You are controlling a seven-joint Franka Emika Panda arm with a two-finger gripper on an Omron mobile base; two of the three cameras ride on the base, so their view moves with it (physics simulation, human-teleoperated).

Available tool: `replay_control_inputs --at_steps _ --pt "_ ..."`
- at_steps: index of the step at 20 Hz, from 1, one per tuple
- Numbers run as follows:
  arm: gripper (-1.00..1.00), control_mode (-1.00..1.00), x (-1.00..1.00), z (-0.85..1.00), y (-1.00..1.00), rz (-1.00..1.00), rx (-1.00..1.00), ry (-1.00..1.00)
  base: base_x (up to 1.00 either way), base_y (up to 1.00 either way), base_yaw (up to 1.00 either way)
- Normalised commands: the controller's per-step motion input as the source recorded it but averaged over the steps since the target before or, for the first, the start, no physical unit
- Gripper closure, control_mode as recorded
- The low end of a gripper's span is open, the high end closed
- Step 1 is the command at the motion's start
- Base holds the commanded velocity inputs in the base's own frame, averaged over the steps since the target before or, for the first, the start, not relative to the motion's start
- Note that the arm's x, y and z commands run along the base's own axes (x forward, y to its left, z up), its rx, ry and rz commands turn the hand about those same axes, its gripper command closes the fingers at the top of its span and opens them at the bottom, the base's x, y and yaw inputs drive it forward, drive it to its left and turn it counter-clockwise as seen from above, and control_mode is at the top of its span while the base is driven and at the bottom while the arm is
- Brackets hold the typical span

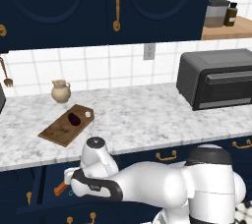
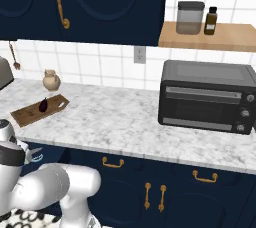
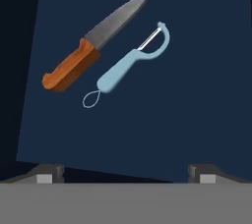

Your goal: Place the appropriate cutting tool for cutting the eggplant skin on the cutting board.

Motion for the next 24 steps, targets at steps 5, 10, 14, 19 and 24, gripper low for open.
replay_control_inputs --at_steps 5,10,14,19,24 --pt "-1.00 -1.00 0.21 -0.21 0.09 0.00 0.05 -0.08 0.00 0.00 0.00" --pt "-1.00 -1.00 0.23 -0.18 0.13 0.00 0.03 -0.05 0.00 0.00 0.00" --pt "-1.00 -1.00 0.18 -0.16 0.14 0.00 0.00 -0.02 0.00 0.00 0.00" --pt "-1.00 -1.00 0.20 -0.14 0.12 0.00 0.00 -0.01 0.00 0.00 0.00" --pt "-1.00 -1.00 0.14 -0.11 0.10 0.00 0.00 0.00 0.00 0.00 0.00"
